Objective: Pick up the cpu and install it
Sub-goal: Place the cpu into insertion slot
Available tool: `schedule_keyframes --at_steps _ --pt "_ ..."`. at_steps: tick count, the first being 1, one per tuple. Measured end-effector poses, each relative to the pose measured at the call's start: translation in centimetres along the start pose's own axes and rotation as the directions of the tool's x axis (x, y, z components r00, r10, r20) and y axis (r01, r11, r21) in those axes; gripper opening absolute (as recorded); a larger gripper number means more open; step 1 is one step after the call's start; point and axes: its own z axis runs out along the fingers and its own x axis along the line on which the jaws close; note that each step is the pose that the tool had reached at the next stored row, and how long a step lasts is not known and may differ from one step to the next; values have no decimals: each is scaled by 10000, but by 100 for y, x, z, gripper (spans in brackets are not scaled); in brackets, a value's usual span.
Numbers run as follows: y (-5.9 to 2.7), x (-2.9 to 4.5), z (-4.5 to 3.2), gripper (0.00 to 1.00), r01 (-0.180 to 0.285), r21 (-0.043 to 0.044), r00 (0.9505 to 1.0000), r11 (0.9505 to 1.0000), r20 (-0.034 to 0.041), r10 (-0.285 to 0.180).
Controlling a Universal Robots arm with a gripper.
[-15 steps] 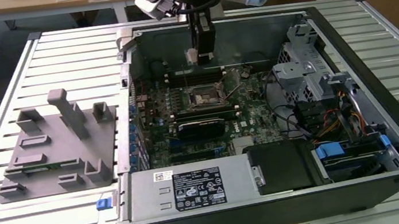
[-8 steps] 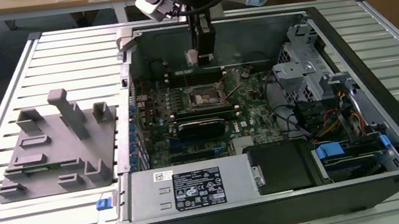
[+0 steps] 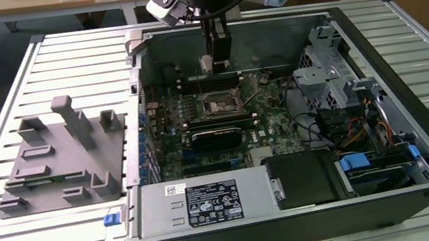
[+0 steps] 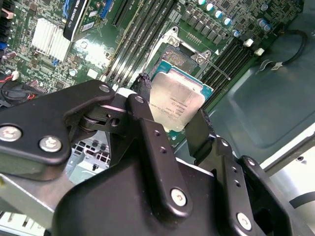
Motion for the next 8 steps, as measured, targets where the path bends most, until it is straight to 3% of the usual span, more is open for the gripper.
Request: schedule_keyframes --at_steps 8 --pt "0 21 21 53 0 0 10000 10000 0 0"
